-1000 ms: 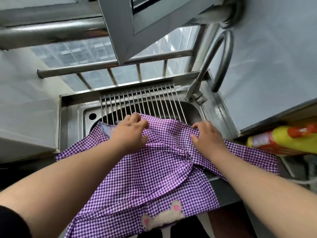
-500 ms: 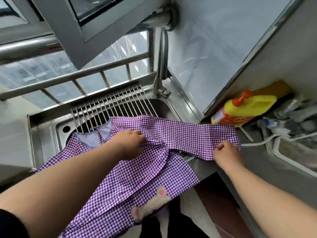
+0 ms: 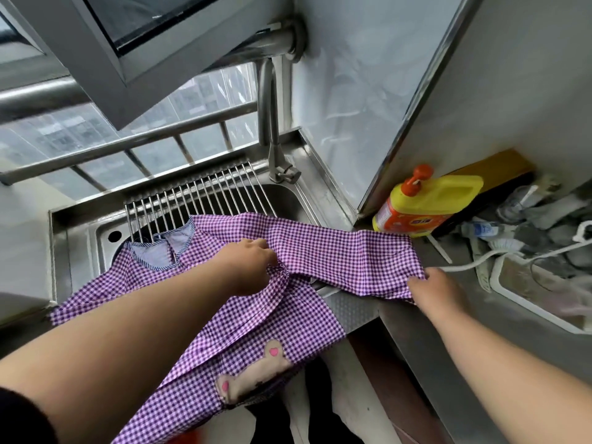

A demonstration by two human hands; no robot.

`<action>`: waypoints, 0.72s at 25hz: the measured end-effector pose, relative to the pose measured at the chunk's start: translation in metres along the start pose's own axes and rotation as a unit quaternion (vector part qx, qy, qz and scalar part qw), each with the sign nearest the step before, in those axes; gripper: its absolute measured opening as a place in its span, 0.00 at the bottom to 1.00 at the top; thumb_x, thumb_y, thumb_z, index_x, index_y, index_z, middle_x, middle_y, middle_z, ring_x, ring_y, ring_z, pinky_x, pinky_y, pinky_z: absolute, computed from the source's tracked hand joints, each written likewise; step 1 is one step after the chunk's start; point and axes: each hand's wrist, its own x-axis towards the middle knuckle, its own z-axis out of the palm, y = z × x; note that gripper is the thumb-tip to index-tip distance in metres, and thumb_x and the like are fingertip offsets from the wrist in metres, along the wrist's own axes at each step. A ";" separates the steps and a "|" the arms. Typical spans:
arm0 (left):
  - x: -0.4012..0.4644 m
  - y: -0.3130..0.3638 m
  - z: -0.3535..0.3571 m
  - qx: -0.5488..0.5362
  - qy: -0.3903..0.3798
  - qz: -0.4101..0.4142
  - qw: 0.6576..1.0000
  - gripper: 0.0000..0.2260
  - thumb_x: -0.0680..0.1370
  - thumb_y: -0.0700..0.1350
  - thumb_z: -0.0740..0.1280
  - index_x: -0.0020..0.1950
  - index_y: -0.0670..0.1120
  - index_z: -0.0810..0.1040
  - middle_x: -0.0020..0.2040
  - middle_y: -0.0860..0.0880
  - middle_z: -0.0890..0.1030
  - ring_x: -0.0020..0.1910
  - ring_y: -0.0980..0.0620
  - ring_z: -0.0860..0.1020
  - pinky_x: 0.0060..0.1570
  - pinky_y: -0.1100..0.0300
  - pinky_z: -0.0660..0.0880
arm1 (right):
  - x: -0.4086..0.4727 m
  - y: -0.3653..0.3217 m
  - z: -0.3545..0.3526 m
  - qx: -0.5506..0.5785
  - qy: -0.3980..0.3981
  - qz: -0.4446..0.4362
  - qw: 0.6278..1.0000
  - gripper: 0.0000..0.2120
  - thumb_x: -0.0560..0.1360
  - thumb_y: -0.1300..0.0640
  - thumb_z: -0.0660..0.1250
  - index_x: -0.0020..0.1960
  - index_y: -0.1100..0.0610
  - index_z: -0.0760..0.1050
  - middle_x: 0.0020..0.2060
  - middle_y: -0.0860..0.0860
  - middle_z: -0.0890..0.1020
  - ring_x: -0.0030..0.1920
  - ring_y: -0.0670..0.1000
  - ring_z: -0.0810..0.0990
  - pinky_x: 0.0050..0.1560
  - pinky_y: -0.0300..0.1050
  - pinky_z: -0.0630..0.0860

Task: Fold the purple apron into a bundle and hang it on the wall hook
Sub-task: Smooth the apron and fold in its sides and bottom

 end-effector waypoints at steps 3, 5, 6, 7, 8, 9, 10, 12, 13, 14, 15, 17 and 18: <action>-0.002 0.024 -0.012 -0.097 0.003 -0.007 0.995 0.14 0.82 0.54 0.67 0.68 0.55 0.78 0.65 0.53 0.78 0.61 0.52 0.78 0.62 0.52 0.78 | -0.024 -0.024 -0.014 0.031 0.024 -0.148 0.988 0.10 0.76 0.44 0.68 0.49 0.51 0.77 0.50 0.52 0.82 0.52 0.60 0.79 0.52 0.53 0.76; -0.002 0.040 -0.024 -0.240 -0.014 -0.022 0.970 0.16 0.84 0.57 0.64 0.68 0.52 0.78 0.63 0.51 0.80 0.58 0.52 0.80 0.60 0.53 0.78 | -0.046 -0.051 -0.017 0.097 -0.011 -0.227 0.969 0.07 0.77 0.51 0.71 0.45 0.51 0.75 0.49 0.48 0.77 0.51 0.56 0.78 0.49 0.49 0.75; -0.002 0.048 -0.029 -0.326 -0.028 -0.033 0.944 0.18 0.85 0.59 0.62 0.69 0.50 0.76 0.63 0.50 0.81 0.56 0.51 0.81 0.59 0.53 0.79 | -0.055 -0.064 -0.017 0.130 -0.026 -0.263 0.956 0.09 0.77 0.53 0.72 0.43 0.51 0.73 0.50 0.47 0.75 0.51 0.54 0.78 0.48 0.47 0.74; -0.003 0.053 -0.033 -0.416 -0.044 -0.043 0.907 0.21 0.84 0.61 0.61 0.71 0.49 0.75 0.63 0.48 0.82 0.55 0.49 0.82 0.57 0.52 0.81 | -0.070 -0.079 -0.019 0.139 -0.040 -0.290 0.946 0.11 0.77 0.55 0.73 0.42 0.50 0.71 0.51 0.46 0.74 0.51 0.52 0.77 0.48 0.46 0.74; -0.003 0.058 -0.037 -0.504 -0.063 -0.050 0.860 0.25 0.83 0.63 0.61 0.72 0.48 0.73 0.64 0.46 0.81 0.54 0.48 0.84 0.55 0.51 0.82 | -0.081 -0.092 -0.019 0.146 -0.050 -0.324 0.934 0.12 0.77 0.55 0.73 0.42 0.49 0.70 0.54 0.45 0.73 0.53 0.51 0.77 0.50 0.46 0.74; -0.004 0.060 -0.039 -0.578 -0.076 -0.051 0.811 0.28 0.81 0.66 0.63 0.72 0.48 0.73 0.65 0.44 0.81 0.53 0.46 0.85 0.52 0.50 0.83 | -0.094 -0.105 -0.022 0.131 -0.060 -0.348 0.926 0.11 0.76 0.54 0.73 0.43 0.48 0.70 0.56 0.44 0.72 0.55 0.49 0.76 0.53 0.47 0.75; -0.006 0.062 -0.042 -0.633 -0.083 -0.046 0.768 0.30 0.79 0.69 0.64 0.71 0.47 0.74 0.65 0.43 0.81 0.53 0.46 0.86 0.49 0.50 0.84 | -0.102 -0.115 -0.020 0.120 -0.071 -0.370 0.918 0.10 0.77 0.53 0.74 0.45 0.46 0.71 0.58 0.43 0.71 0.56 0.48 0.76 0.56 0.46 0.75; -0.012 0.061 -0.045 -0.694 -0.085 -0.035 0.714 0.30 0.79 0.67 0.67 0.69 0.45 0.78 0.62 0.42 0.83 0.53 0.46 0.86 0.48 0.51 0.83 | -0.117 -0.129 -0.018 0.096 -0.130 -0.390 0.906 0.08 0.76 0.47 0.72 0.54 0.45 0.76 0.63 0.43 0.70 0.59 0.46 0.74 0.62 0.45 0.74; -0.017 0.059 -0.047 -0.710 -0.081 -0.032 0.699 0.26 0.80 0.63 0.68 0.66 0.43 0.81 0.58 0.42 0.85 0.51 0.46 0.86 0.48 0.51 0.83 | -0.124 -0.135 -0.016 0.086 -0.164 -0.400 0.898 0.15 0.76 0.44 0.70 0.60 0.47 0.78 0.64 0.44 0.70 0.61 0.46 0.73 0.65 0.46 0.73; -0.021 0.055 -0.047 -0.719 -0.073 -0.036 0.690 0.22 0.82 0.58 0.69 0.63 0.40 0.82 0.53 0.42 0.86 0.48 0.47 0.86 0.46 0.53 0.82 | -0.128 -0.139 -0.014 0.100 -0.193 -0.409 0.886 0.20 0.75 0.42 0.68 0.64 0.48 0.79 0.65 0.45 0.71 0.64 0.47 0.73 0.69 0.47 0.71; -0.028 0.048 -0.047 -0.729 -0.058 -0.050 0.680 0.19 0.82 0.54 0.69 0.61 0.38 0.82 0.50 0.42 0.85 0.44 0.48 0.85 0.42 0.55 0.81 | -0.133 -0.144 -0.011 0.133 -0.212 -0.413 0.875 0.18 0.75 0.43 0.66 0.62 0.48 0.80 0.65 0.45 0.72 0.66 0.47 0.72 0.72 0.49 0.70; -0.037 0.032 -0.043 -0.758 -0.027 -0.102 0.644 0.14 0.82 0.44 0.69 0.61 0.35 0.80 0.50 0.40 0.84 0.42 0.48 0.84 0.42 0.55 0.82 | -0.135 -0.150 -0.010 0.248 -0.225 -0.371 0.866 0.08 0.77 0.56 0.66 0.51 0.45 0.81 0.63 0.44 0.76 0.67 0.47 0.75 0.72 0.50 0.72; -0.042 0.021 -0.040 -0.769 -0.010 -0.131 0.625 0.12 0.81 0.40 0.68 0.61 0.34 0.78 0.52 0.39 0.84 0.45 0.46 0.84 0.48 0.52 0.84 | -0.133 -0.154 -0.011 0.294 -0.222 -0.335 0.867 0.12 0.77 0.61 0.65 0.49 0.43 0.79 0.62 0.45 0.77 0.65 0.49 0.77 0.69 0.51 0.76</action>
